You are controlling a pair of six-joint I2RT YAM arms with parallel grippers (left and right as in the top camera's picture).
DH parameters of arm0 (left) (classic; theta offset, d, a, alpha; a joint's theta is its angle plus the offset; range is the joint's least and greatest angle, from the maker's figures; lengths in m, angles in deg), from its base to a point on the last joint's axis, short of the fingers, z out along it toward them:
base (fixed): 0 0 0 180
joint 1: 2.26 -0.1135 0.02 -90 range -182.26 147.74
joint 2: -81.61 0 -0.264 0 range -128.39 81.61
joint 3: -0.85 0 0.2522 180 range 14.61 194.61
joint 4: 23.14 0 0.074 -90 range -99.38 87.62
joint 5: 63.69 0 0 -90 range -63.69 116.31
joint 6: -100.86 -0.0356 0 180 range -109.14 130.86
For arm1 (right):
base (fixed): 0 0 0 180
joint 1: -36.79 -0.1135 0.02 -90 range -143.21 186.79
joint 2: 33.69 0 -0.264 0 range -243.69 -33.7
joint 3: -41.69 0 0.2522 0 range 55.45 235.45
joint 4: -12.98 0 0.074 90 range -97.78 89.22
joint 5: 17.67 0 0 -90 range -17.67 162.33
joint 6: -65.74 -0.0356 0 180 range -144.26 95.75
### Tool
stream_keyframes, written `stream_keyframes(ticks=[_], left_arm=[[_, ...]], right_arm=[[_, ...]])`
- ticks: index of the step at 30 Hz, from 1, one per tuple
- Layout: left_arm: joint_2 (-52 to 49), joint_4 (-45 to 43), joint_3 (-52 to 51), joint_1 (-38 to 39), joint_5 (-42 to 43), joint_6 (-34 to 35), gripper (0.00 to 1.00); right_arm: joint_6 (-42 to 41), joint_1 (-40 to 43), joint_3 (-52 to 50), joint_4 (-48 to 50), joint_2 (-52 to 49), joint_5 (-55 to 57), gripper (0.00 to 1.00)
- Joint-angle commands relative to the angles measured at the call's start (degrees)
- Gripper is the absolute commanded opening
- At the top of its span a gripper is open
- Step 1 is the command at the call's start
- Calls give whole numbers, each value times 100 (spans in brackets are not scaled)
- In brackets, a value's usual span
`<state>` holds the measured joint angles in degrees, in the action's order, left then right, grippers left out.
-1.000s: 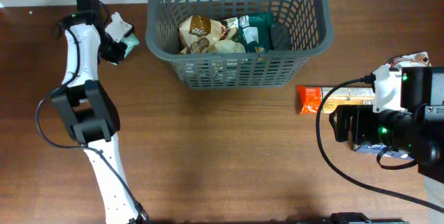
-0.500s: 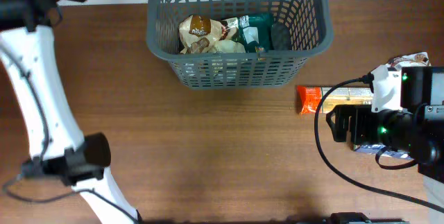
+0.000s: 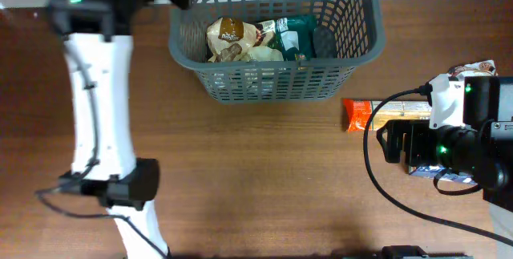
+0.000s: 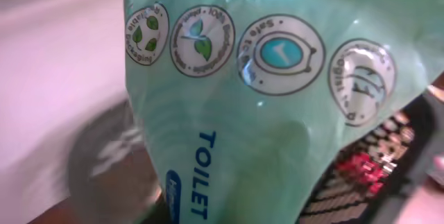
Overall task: Pack container
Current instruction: 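Carry the tissue pack into the grey basket and release it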
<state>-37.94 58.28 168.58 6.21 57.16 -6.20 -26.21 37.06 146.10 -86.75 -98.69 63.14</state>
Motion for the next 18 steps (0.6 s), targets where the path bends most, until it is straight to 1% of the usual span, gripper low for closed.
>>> stream_keyframes(ticks=[1,3,6,13,18], left_arm=[[-315,35,-17,490,-190,-232,2],[-514,57,-17,704,-459,-232,2],[-935,24,-17,940,-586,-232,2],[-1731,-33,-17,988,-584,-210,2],[-2017,-35,-17,986,-586,-210,2]], right_arm=[[-50,-26,76,-26,11,-79,99],[-50,-26,76,-50,13,-76,99],[-50,-26,76,-125,11,-76,99],[-50,-26,76,-199,13,-101,99],[-48,-26,74,-282,13,-223,99]])
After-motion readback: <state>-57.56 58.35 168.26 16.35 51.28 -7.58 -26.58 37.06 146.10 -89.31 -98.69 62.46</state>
